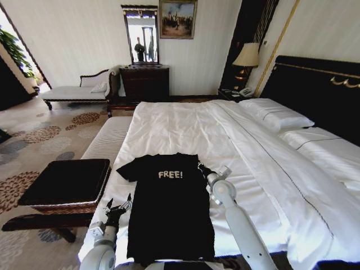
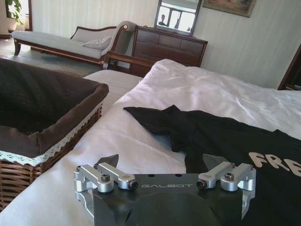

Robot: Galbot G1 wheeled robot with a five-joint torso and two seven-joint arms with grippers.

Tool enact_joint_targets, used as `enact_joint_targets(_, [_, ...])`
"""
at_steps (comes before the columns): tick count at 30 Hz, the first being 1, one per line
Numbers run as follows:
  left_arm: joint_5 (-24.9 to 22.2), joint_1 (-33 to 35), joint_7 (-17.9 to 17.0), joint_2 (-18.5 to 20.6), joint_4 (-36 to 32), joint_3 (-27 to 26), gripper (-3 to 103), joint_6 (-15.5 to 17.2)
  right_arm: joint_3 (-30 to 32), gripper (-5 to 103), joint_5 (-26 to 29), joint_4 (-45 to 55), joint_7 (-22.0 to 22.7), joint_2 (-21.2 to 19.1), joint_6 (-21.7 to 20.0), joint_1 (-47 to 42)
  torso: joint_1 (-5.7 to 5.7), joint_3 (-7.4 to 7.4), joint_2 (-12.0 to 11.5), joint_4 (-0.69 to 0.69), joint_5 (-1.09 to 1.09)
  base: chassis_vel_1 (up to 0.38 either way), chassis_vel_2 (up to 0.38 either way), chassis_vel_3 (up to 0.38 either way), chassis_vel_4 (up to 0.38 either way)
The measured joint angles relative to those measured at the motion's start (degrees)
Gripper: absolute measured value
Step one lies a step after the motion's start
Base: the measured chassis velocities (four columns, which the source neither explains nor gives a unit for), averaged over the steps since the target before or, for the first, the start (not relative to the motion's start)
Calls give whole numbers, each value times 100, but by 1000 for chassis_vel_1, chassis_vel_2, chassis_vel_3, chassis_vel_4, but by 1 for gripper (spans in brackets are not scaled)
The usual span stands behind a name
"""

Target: Fold the clothes on the bed and place them into the basket.

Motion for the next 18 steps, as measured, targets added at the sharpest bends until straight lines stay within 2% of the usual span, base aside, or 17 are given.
enact_joint_targets(18, [-26, 58, -1, -16, -22, -56, 100, -4, -478, 0, -306, -756, -111, 211, 30, 238, 0, 0, 0, 0, 0, 0, 0, 0, 0])
